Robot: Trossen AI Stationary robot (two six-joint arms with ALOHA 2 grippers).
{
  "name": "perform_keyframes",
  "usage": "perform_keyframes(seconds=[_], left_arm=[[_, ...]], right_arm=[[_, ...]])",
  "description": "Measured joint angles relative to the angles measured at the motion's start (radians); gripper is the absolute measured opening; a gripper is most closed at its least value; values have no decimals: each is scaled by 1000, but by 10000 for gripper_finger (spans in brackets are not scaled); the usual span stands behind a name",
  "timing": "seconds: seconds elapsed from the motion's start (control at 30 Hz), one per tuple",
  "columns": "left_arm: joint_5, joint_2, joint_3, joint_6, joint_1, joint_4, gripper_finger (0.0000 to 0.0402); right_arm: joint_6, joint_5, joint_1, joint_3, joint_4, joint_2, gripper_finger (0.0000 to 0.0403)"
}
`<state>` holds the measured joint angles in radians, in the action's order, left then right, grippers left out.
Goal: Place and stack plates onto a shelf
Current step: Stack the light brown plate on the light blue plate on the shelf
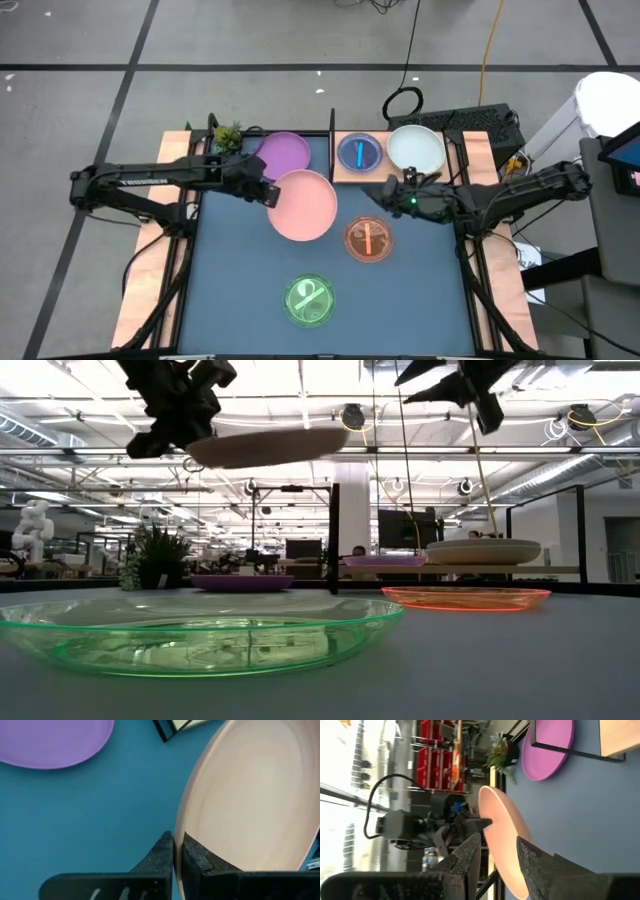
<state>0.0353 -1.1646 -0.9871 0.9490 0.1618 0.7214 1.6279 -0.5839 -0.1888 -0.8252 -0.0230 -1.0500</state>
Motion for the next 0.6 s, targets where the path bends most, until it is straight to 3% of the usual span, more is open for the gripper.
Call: perform_keyframes(seconds=[0.4, 0.6], left_arm=[[29, 6, -157, -55, 57, 102, 12], [70, 6, -201, -81, 98, 181, 12]], right_arm=[[-128, 162, 84, -292, -274, -176, 106], [-208, 183, 108, -402, -328, -248, 91]])
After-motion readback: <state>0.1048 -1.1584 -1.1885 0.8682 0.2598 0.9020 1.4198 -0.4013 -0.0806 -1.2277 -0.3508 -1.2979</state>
